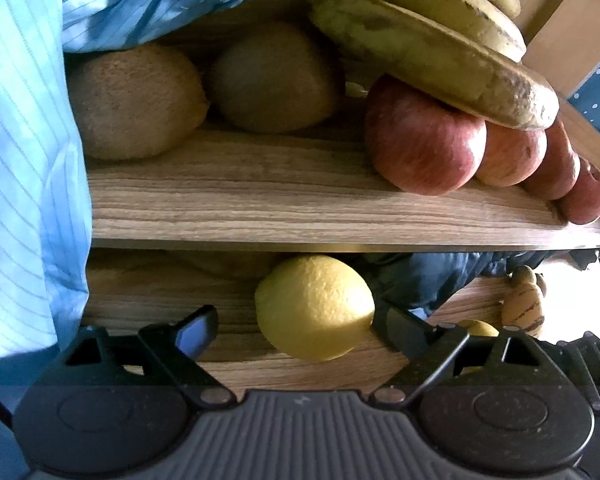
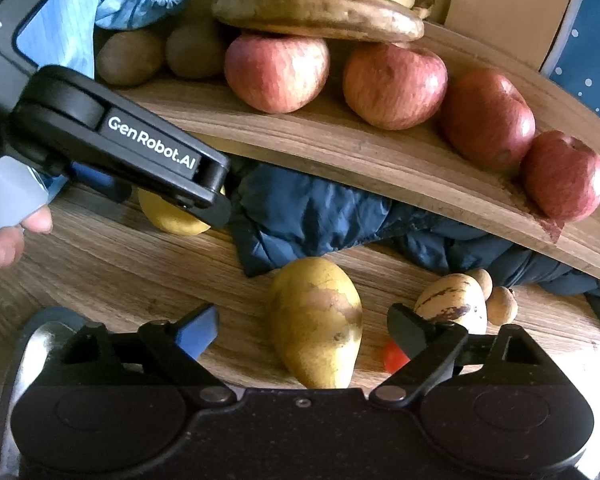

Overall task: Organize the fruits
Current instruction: 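Grasp the yellow lemon with the left tool while the right tool grasps a yellow pear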

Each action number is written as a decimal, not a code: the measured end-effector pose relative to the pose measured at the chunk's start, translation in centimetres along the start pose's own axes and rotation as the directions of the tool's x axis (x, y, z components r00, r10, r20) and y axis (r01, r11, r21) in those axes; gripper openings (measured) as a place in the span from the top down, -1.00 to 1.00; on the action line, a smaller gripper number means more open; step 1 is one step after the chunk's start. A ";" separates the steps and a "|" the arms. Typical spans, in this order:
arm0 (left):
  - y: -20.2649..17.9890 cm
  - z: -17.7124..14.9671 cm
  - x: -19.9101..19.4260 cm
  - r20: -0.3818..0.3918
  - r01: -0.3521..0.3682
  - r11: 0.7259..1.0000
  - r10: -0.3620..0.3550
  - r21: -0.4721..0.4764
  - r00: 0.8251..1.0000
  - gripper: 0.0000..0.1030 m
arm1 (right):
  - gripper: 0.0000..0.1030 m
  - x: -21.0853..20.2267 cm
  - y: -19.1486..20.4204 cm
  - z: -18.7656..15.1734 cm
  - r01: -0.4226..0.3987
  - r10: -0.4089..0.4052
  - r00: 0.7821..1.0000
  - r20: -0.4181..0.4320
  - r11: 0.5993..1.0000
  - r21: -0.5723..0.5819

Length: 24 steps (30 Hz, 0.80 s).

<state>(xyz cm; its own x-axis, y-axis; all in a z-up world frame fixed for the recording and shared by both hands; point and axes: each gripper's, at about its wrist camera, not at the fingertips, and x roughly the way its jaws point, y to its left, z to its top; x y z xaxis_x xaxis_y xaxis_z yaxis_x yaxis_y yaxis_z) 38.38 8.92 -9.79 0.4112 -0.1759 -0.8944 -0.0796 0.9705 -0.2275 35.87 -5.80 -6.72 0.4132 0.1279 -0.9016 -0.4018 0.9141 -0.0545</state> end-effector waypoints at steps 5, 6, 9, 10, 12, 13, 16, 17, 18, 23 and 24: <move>0.6 -0.1 -0.3 0.000 0.018 1.000 -0.018 -0.003 1.000 -0.66 | -0.65 0.3 0.0 0.0 0.000 0.000 1.000 -0.004 1.000 -0.002; 0.7 -0.2 -0.4 0.000 0.021 1.000 -0.021 -0.004 1.000 -0.63 | -0.63 0.3 0.0 0.1 0.000 0.000 1.000 -0.004 1.000 -0.003; 0.9 0.1 -1.1 0.001 0.026 1.000 -0.026 -0.006 1.000 -0.56 | -0.57 0.3 0.0 0.1 0.000 0.000 1.000 -0.005 1.000 -0.004; 1.0 0.1 -1.3 0.002 0.028 1.000 -0.028 -0.007 1.000 -0.55 | -0.55 0.3 0.0 0.1 0.000 0.000 1.000 -0.006 1.000 -0.004; 1.0 0.2 -1.4 0.003 0.033 0.999 -0.033 -0.007 0.999 -0.53 | -0.53 0.4 0.0 0.1 0.002 -0.002 1.000 -0.007 1.000 -0.003; 1.1 0.2 -1.4 0.004 0.036 0.999 -0.035 -0.008 0.999 -0.52 | -0.51 0.4 0.0 0.1 0.004 -0.004 1.000 -0.008 1.000 -0.003; 1.3 0.2 -1.6 0.004 0.042 0.999 -0.042 -0.011 0.999 -0.44 | -0.43 0.4 0.2 0.1 0.008 -0.008 1.000 -0.012 1.000 -0.003; 1.4 0.2 -1.7 0.003 0.044 0.999 -0.044 -0.012 0.999 -0.41 | -0.42 0.4 0.2 0.2 0.008 -0.008 1.000 -0.012 1.000 -0.003; 1.5 0.2 -1.8 0.003 0.047 0.999 -0.047 -0.013 0.999 -0.36 | -0.40 0.5 0.2 0.2 0.009 -0.009 1.000 -0.013 1.000 -0.002; 1.7 0.4 -1.9 0.001 0.055 0.998 -0.055 -0.017 0.998 -0.29 | -0.26 0.6 0.2 0.1 0.010 -0.010 1.000 -0.018 1.000 -0.001; 1.7 0.4 -1.9 0.001 0.056 0.998 -0.056 -0.017 0.998 -0.29 | -0.25 0.7 0.2 0.1 0.010 -0.010 1.000 -0.020 1.000 -0.002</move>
<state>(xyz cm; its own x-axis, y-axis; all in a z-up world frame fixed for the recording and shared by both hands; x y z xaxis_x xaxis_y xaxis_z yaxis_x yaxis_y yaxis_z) 37.78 10.99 -8.32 0.4161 -0.2296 -0.8799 -0.0724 0.9562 -0.2838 36.13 -5.52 -7.29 0.4013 0.1109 -0.9092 -0.3989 0.9147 -0.0645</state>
